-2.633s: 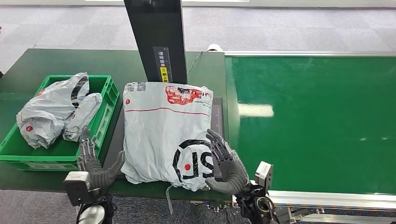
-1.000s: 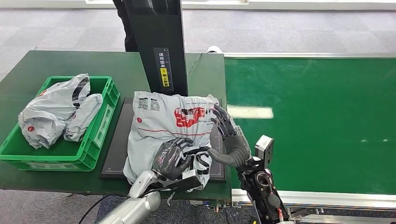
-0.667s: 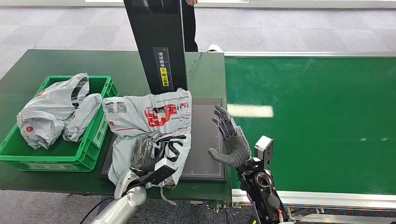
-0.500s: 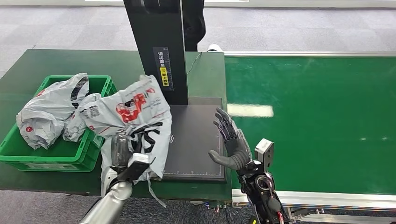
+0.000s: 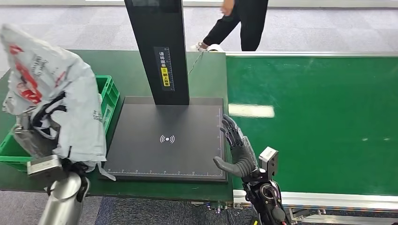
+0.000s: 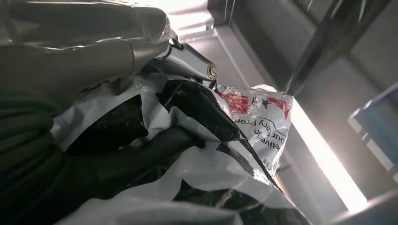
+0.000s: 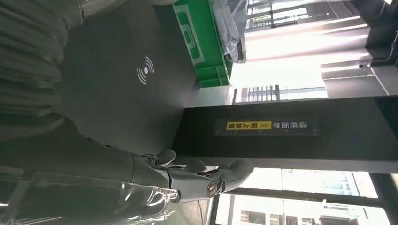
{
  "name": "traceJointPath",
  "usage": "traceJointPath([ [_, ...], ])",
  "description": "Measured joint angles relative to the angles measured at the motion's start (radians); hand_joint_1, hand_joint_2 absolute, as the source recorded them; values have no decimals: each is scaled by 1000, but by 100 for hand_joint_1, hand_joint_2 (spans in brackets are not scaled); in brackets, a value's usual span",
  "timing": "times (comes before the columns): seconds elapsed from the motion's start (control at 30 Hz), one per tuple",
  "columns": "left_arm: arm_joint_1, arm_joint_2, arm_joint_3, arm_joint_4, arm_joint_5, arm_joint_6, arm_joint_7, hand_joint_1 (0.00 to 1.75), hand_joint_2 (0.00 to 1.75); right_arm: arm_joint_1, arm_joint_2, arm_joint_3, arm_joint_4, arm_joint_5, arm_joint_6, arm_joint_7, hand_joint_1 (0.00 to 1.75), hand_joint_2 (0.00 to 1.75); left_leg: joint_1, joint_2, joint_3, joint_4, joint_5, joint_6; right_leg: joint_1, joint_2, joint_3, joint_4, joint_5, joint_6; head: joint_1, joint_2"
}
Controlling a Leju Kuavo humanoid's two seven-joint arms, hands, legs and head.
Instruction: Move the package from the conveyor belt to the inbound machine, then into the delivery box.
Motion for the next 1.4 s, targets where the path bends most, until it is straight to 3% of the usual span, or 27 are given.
traceJointPath([
  [0.2, 11, 20, 84, -183, 56, -16, 0, 175, 175, 7, -4, -22, -2, 8, 4, 0, 0, 175, 0, 0, 0, 0, 0, 0, 0, 0, 0, 0, 0, 0, 0, 0],
  [0.4, -44, 40, 160, -175, -23, -17, 39, 175, 175, 0, -3, -27, -2, 16, 19, 0, 0, 175, 0, 0, 0, 0, 1, 0, 0, 0, 0, 0, 0, 0, 0, 0],
  [0.53, -187, 84, 186, -17, -199, -10, 142, 175, 175, -20, 1, -27, 3, 18, 19, 0, 0, 175, 0, -1, 1, 0, 3, -1, 0, -1, 0, 0, 1, 0, 0, 0],
  [0.7, -490, 141, 160, 349, -646, 14, 385, 175, 175, -19, 10, -27, -3, 27, 17, 0, 0, 175, 0, -1, 0, 0, 5, -2, 0, -1, -1, 1, 4, -2, 0, 0],
  [0.87, -722, 165, 105, 659, -916, -17, 584, 175, 175, -18, 15, -27, -14, 32, 28, 3, 0, 175, 0, 3, -1, 0, 5, -2, 0, 2, -3, 1, 4, -2, 0, 0],
  [1.03, -801, 172, 63, 857, -1084, -82, 714, 175, 175, -26, 17, -26, -14, 36, 37, 2, 0, 175, 0, 4, -4, 0, 5, -2, 0, 3, -6, 1, 4, -2, 0, 0],
  [1.17, -851, 180, 43, 989, -1151, -213, 775, 175, 175, -29, 18, -25, -13, 36, 35, 2, 0, 175, 0, 4, -5, 0, 5, -2, 1, 3, -7, 1, 4, -2, 0, 0],
  [1.27, -871, 194, 32, 1054, -1187, -315, 806, 175, 175, -30, 18, -25, -13, 36, 36, 2, 0, 175, 1, 5, -5, 0, 5, -2, 1, 4, -7, 1, 4, -2, 0, 0],
  [1.4, -869, 223, 27, 1101, -1210, -379, 818, 175, 175, -33, 18, -26, -13, 39, 39, 3, 0, 175, 0, 5, -6, 0, 5, -2, 1, 4, -8, 1, 4, -2, 0, 0],
])
